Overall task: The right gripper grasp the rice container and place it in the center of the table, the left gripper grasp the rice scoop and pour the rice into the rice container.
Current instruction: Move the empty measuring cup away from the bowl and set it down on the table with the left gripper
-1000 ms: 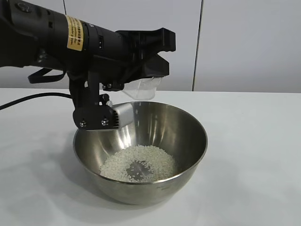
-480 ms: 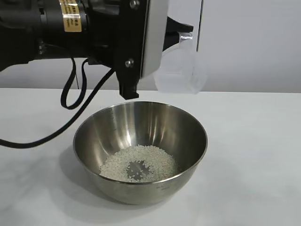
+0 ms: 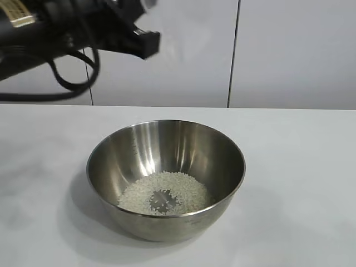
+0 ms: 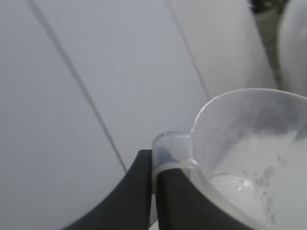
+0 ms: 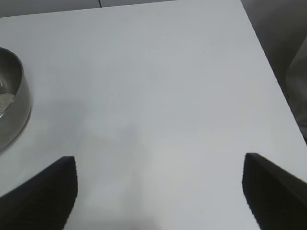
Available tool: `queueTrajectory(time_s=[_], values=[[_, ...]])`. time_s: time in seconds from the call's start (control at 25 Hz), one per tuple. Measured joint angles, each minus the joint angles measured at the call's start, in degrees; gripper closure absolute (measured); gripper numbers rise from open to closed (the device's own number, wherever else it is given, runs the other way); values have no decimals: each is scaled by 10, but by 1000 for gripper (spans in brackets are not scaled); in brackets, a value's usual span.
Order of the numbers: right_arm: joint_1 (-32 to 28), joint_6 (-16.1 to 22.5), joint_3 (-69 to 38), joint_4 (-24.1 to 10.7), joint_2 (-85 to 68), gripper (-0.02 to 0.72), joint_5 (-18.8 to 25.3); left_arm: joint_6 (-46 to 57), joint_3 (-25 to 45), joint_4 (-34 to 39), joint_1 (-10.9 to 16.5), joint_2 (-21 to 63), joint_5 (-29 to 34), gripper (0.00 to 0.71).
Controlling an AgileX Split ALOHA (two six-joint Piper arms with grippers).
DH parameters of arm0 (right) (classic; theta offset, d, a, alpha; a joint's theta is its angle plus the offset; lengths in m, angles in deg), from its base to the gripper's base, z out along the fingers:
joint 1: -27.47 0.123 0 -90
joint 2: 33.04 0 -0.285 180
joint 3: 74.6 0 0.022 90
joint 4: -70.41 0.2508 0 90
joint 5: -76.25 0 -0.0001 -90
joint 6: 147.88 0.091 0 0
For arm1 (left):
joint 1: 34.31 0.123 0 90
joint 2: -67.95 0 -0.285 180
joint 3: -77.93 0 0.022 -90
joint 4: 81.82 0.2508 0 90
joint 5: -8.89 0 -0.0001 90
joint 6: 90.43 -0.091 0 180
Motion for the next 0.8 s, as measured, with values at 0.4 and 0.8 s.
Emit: queueTrajectory(time_s=[0.4, 0.8], values=[[0, 0, 0, 0, 0, 64, 0, 31, 31, 125, 150, -105, -4, 701], [0, 0, 0, 0, 0, 64, 1, 39, -29, 137, 160, -222, -4, 701]])
